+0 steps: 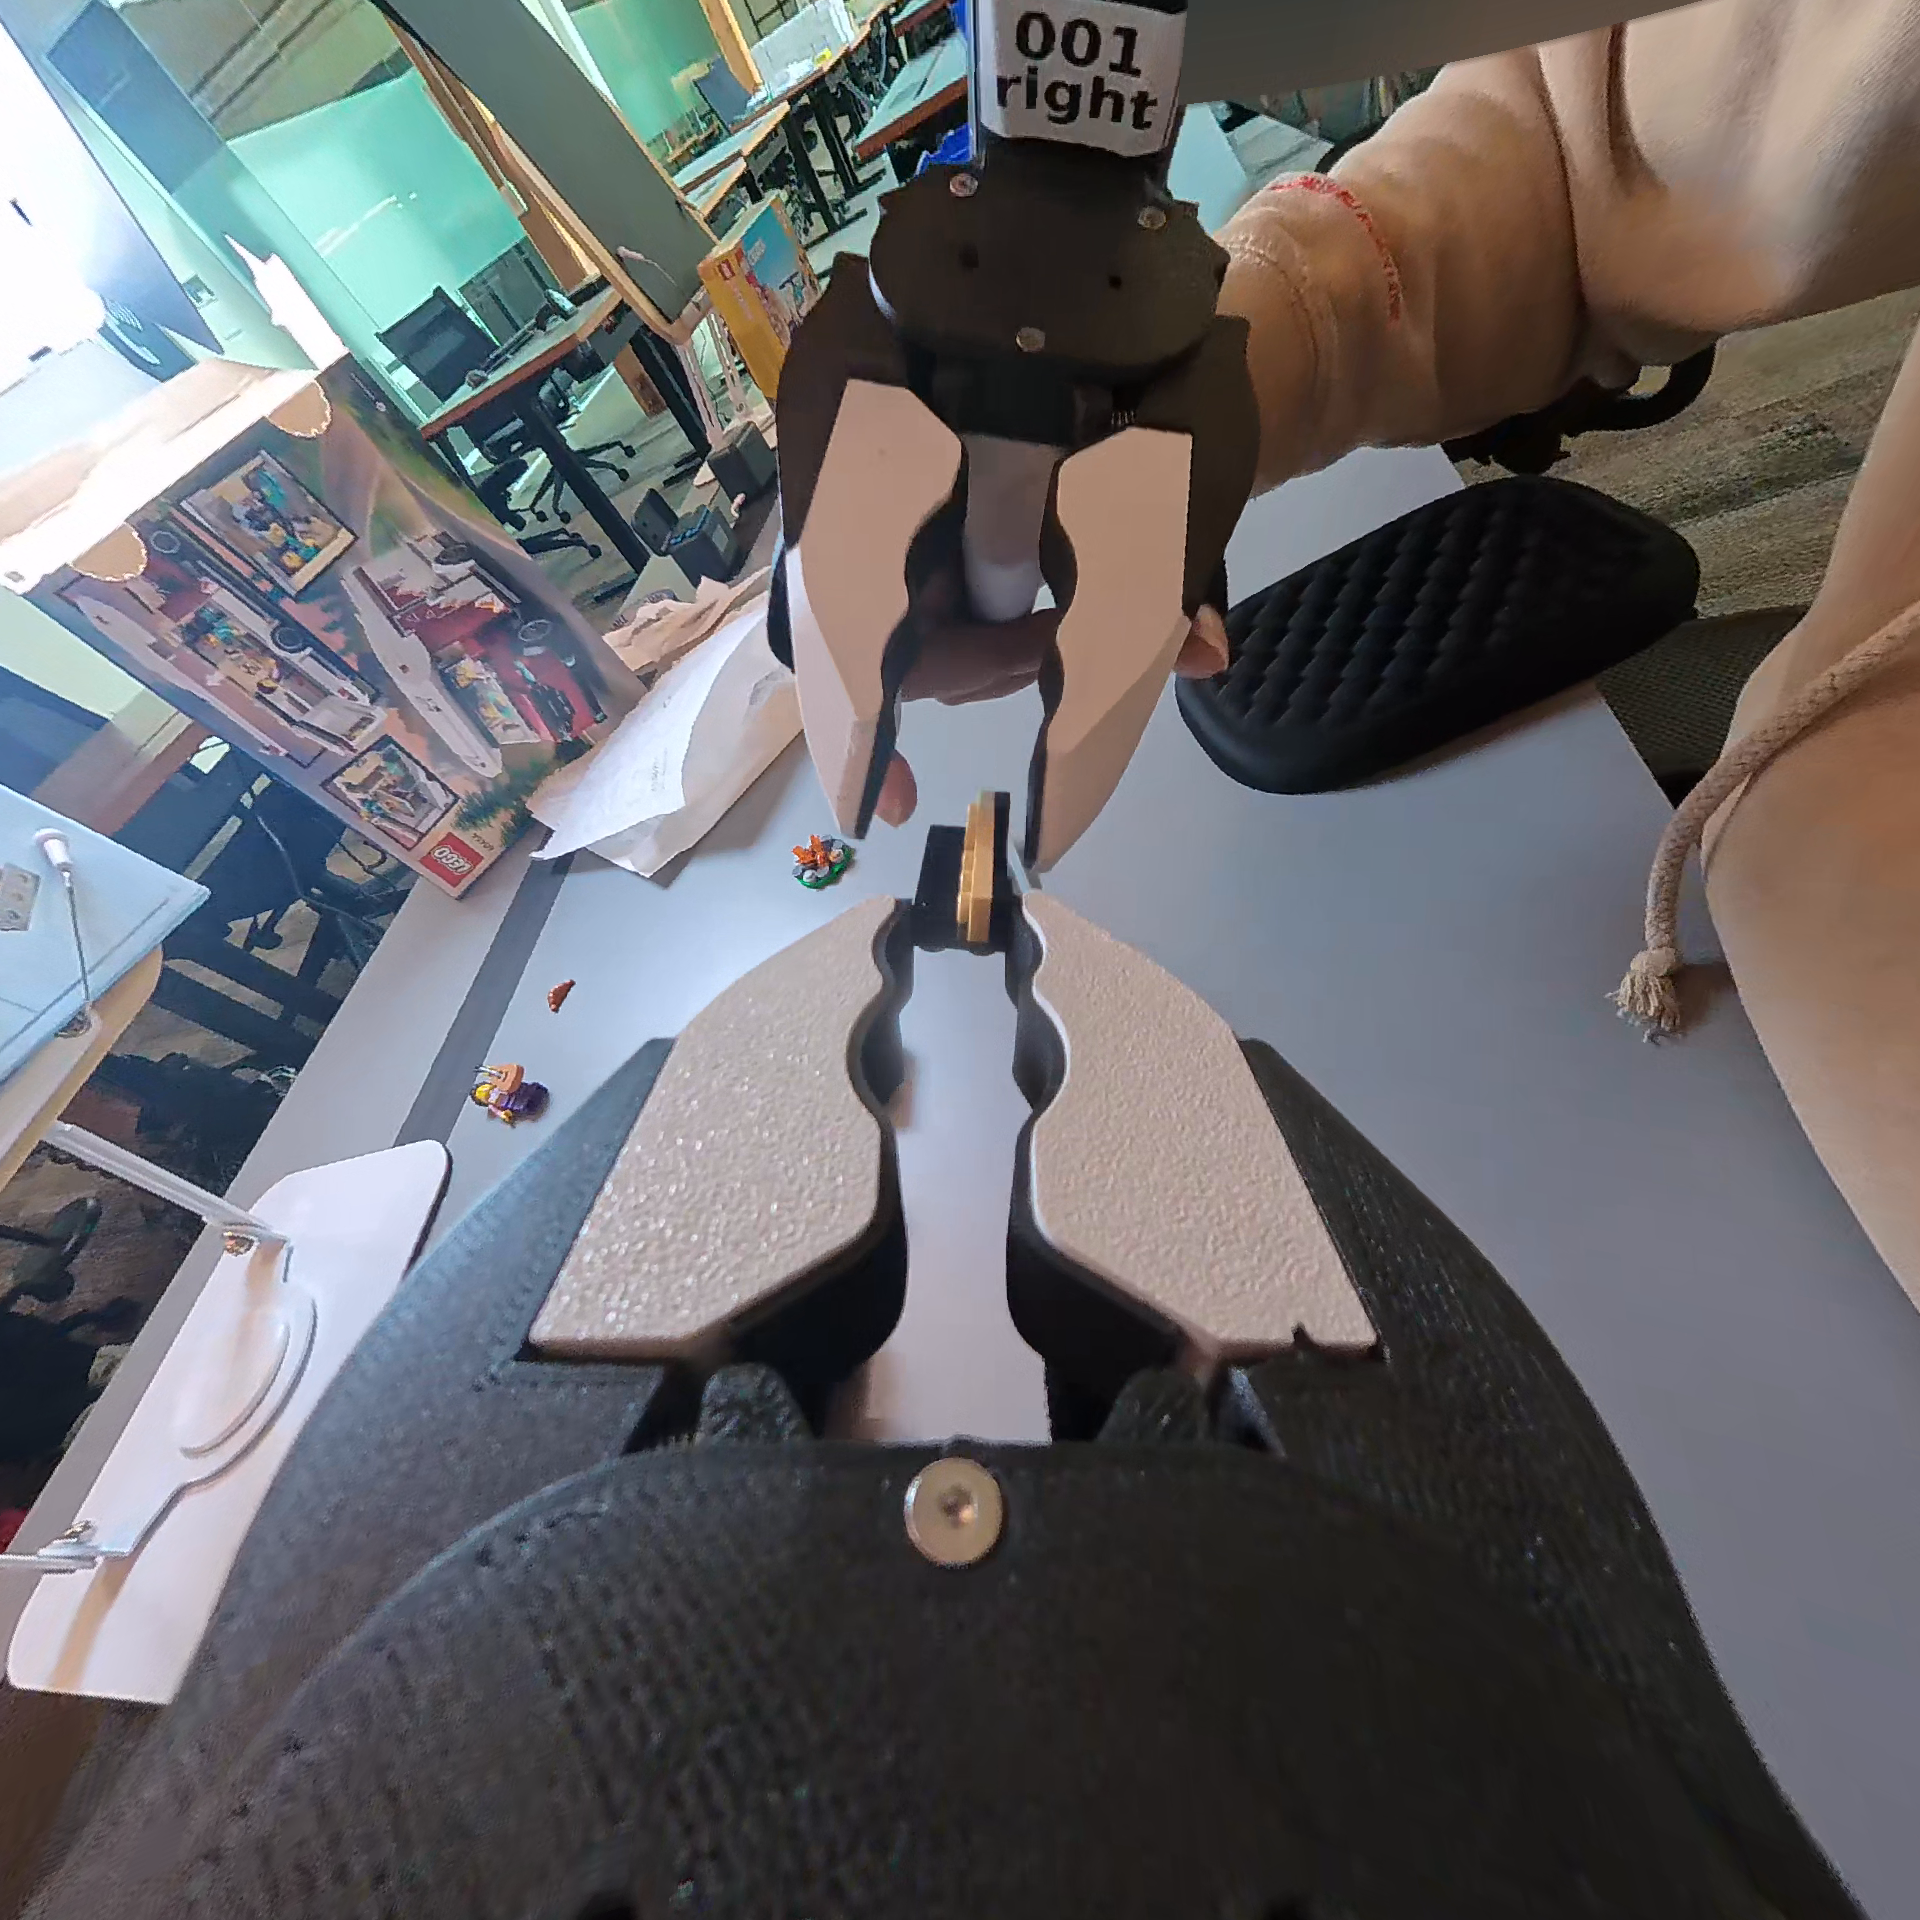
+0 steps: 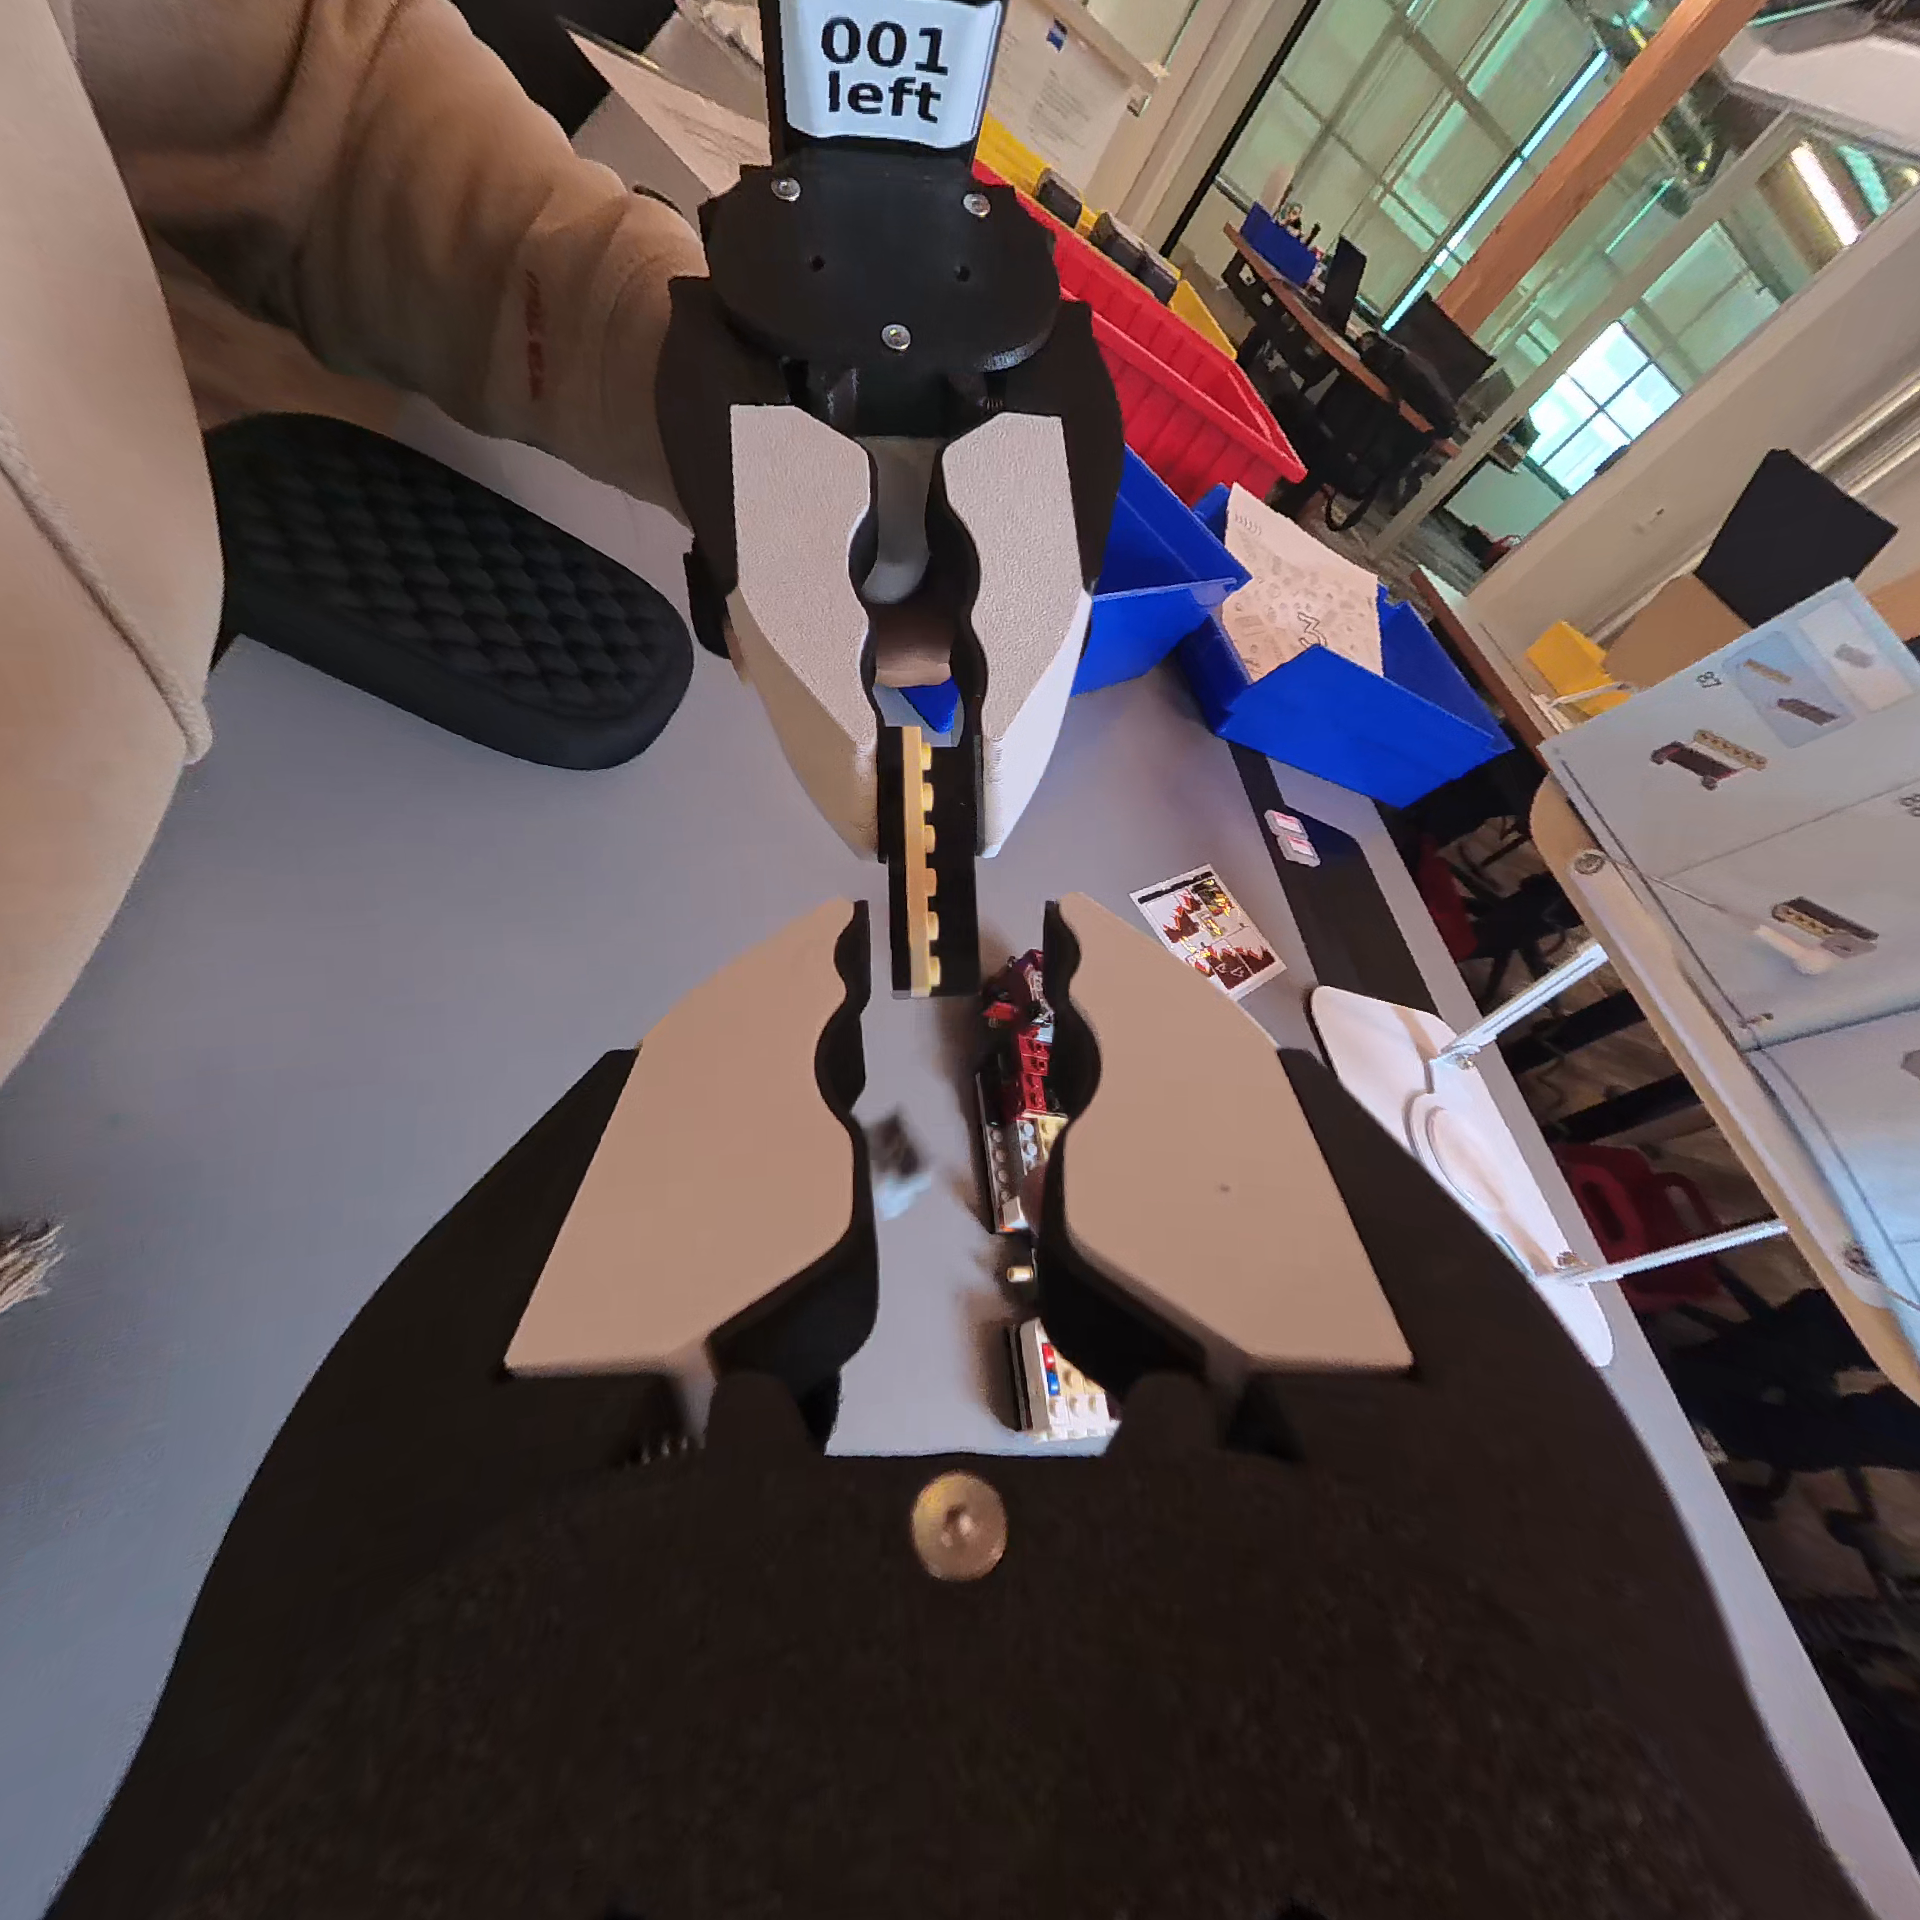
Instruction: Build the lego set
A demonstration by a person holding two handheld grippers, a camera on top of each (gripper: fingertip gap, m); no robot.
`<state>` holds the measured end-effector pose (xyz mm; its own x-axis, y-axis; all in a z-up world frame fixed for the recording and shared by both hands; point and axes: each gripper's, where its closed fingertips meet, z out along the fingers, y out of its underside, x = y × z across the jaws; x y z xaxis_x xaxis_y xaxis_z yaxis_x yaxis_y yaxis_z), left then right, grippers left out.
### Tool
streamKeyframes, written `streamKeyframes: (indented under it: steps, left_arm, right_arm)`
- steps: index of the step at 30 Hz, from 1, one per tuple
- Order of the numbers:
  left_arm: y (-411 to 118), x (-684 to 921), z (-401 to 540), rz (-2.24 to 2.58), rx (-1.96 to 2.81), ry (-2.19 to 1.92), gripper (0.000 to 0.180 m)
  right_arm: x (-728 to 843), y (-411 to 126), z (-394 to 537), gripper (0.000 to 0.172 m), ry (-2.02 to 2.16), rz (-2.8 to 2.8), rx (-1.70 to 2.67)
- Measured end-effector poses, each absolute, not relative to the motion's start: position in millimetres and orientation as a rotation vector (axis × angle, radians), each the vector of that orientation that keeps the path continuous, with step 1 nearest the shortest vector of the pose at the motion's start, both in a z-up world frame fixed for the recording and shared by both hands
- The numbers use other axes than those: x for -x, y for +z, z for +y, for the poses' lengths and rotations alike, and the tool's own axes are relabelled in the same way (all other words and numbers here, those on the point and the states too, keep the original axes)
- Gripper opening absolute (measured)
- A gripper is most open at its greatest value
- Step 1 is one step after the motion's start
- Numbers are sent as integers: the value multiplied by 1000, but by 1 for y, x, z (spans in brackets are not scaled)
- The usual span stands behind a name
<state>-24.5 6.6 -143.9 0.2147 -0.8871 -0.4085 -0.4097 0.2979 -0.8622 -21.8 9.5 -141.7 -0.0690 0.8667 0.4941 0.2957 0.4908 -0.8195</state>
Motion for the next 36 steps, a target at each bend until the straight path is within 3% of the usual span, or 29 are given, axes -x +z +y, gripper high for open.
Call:
streamKeyframes:
  steps: [9, 18, 24, 27, 36]
  left_arm:
    - [-149, 45, 19, 1299, 1282, -423, 17]
    - [-160, 58, 14, 1281, 1212, -300, 17]
    - [-169, 51, 13, 1301, 1202, -297, 17]
    - [-171, 49, 12, 1310, 1200, -290, 17]
    - [-181, 50, 12, 1320, 1207, -279, 17]
  right_arm:
    - [-17, -135, 37, 28, 591, -1504, 1150]
    - [-130, -262, 48, 22, 434, -1818, 1798]
    - [-132, -293, 54, 14, 441, -1804, 1933]
    - [-118, -290, 50, 4, 475, -1850, 1835]
    - [-67, -270, 10, 4, 158, -1993, 1127]
